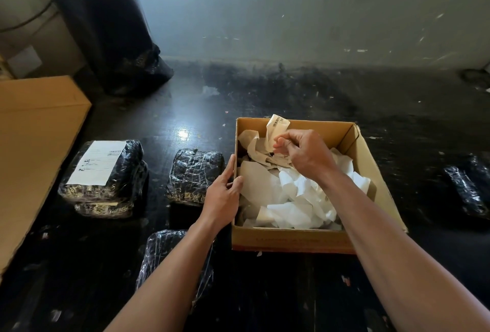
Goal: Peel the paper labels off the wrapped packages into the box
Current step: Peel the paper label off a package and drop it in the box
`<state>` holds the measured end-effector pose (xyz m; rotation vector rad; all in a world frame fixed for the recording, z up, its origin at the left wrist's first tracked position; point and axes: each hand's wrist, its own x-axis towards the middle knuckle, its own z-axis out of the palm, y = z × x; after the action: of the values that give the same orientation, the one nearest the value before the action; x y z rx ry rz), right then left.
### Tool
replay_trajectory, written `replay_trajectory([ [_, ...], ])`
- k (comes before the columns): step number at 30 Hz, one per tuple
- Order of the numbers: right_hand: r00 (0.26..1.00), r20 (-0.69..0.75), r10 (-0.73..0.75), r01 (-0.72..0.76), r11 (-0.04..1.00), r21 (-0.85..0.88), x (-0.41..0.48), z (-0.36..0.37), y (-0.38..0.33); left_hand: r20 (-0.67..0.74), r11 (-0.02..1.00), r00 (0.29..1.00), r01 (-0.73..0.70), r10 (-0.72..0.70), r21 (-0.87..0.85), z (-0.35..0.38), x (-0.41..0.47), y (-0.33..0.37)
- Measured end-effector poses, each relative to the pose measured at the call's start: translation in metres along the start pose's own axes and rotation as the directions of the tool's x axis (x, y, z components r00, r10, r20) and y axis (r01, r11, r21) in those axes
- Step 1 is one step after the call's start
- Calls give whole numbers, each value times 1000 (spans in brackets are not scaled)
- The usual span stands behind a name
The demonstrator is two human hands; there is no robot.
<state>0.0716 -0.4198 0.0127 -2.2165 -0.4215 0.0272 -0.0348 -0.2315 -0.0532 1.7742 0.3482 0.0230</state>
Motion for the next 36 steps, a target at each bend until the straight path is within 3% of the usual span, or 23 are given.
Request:
replay_trajectory([
  [6,994,-50,-101,94,987,-127,-3,0,-4,9,1000,1000,15,-14,-16,0,-2,2],
  [13,999,28,-18,22,990,-137,1,-8,-1,10,999,1000,18,-18,-40,-1,-1,2],
  [24,999,-26,-22,16,976,-218,0,-7,4,0,1000,1000,6,-6,14,-2,0,-1],
  [31,999,17,-40,43,963,-266,0,-11,3,-7,1000,1000,15,-15,21,-1,-1,0],
  [36,1000,21,-20,24,981,-194,-3,-12,-5,10,999,1000,20,-20,36,-2,0,-1],
])
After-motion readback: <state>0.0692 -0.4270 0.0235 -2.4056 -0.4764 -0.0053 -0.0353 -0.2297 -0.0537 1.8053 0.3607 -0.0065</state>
